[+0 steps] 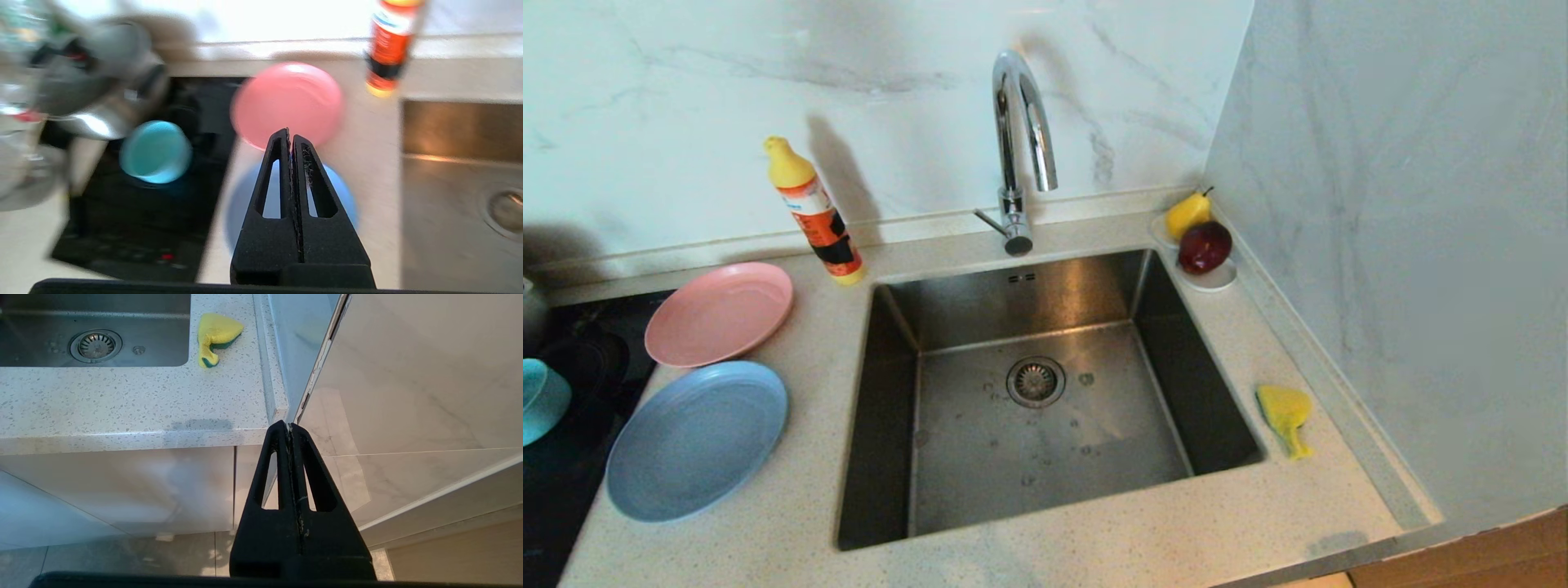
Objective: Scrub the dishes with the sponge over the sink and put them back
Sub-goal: Place the plate on the plate
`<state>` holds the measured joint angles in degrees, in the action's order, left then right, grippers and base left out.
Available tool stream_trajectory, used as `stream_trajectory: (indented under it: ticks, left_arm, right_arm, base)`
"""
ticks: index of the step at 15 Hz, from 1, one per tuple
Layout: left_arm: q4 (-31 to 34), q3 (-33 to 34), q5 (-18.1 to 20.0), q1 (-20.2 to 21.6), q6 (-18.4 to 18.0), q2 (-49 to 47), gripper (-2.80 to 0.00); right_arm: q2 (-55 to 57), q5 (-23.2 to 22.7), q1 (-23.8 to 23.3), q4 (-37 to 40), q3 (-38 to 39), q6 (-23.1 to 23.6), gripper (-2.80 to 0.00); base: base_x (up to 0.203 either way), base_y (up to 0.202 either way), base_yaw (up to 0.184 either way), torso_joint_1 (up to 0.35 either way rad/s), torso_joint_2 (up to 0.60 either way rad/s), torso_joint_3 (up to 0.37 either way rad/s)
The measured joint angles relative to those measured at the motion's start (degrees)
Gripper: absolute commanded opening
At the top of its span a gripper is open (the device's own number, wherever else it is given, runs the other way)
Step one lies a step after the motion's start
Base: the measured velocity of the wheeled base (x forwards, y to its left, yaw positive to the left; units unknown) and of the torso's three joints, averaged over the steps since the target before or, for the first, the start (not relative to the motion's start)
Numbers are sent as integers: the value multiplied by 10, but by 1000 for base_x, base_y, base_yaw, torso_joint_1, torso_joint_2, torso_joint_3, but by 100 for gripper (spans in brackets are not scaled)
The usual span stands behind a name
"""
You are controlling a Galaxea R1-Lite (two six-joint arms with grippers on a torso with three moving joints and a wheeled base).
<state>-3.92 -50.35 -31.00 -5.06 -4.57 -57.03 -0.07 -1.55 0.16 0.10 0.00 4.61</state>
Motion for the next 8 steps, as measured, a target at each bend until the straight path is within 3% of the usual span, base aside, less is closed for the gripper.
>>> stream_trajectory:
  ticks: [4,8]
  left_arm:
    - [39,-107,13,95,-5,-73,-280]
    - [60,-140,117,224,4,-135,-280]
  right_arm:
    - [0,0,0,0,0,0,-280]
    - [0,0,0,0,0,0,-280]
  base:
    - [0,0,0,0,0,0]
    - [0,0,0,0,0,0]
